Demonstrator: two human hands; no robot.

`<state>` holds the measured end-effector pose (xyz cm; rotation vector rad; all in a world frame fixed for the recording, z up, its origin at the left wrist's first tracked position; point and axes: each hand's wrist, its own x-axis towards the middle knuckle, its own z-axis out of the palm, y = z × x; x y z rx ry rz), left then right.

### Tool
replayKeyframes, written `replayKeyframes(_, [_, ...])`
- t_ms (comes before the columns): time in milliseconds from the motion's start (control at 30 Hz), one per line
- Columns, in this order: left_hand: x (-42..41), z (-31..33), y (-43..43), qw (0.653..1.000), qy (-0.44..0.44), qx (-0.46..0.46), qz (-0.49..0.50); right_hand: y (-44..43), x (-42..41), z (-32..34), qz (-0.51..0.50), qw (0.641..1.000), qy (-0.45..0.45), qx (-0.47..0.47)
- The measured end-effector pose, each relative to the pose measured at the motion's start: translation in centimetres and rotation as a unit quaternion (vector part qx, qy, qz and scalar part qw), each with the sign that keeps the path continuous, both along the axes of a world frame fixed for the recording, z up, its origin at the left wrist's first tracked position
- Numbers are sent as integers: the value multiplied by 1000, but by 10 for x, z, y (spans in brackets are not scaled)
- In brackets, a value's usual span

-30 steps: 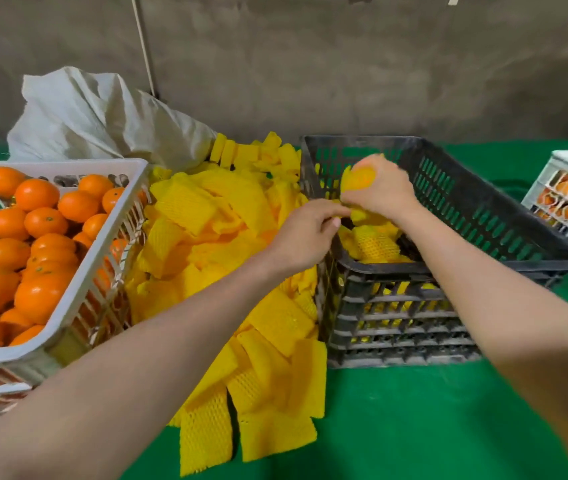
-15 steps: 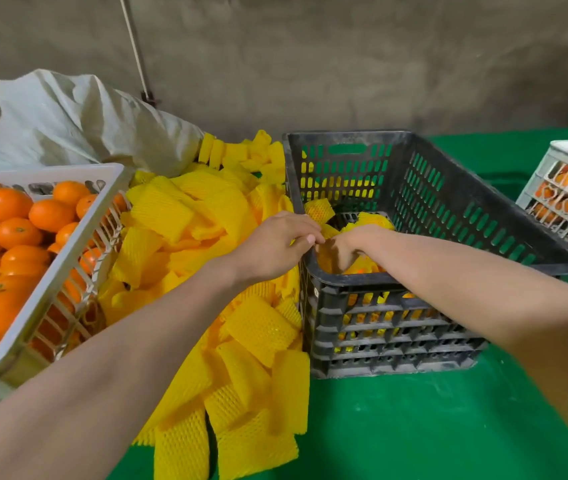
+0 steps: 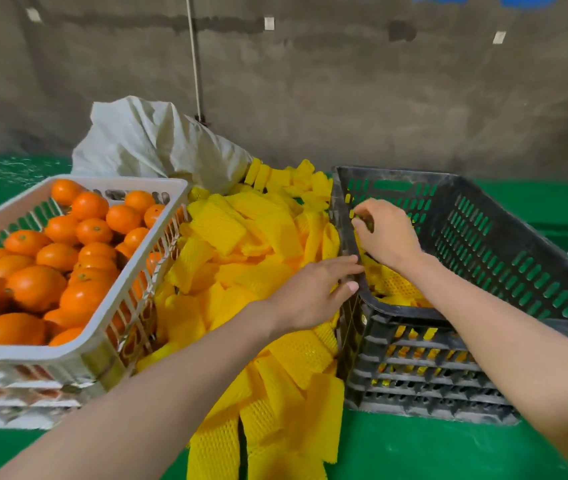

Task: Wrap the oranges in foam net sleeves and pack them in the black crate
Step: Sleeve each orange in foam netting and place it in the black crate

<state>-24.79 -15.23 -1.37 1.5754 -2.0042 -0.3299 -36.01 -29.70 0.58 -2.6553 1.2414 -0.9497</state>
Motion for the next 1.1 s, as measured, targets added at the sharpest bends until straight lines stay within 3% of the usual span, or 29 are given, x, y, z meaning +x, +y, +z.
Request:
replayKeyframes(100, [26,5,17,999,-14,-26,30,37,23,10,77,992,-104,-12])
replayKeyframes(200, [68,15,35,992,48,-54,105,71,61,10,127,986,-110,5])
replayKeyframes(267, [100,19,49,981,79,-61,168,83,92,-2,139,988,-46,52])
replayKeyframes(433, [164,21,93,956,129,-40,260,96,146,-64,59,964,229,122])
replayKeyframes(600, [218,21,129,927,153,-54,339,86,153,-85,-8,947,306,94])
replayKeyframes(733, [248,17,141,918,158,-21,364,82,162,-63,-15,978,198,57])
replayKeyframes(800, [256,14,142,929,130,55,343,84,166,-47,-12,991,118,55])
replayKeyframes(933, [271,9,146,934,31,244,260,95,172,-28,-2,994,-17,111])
replayKeyframes(1100, [282,0,146,925,-125,268,240,107,175,-19,42,973,-134,181])
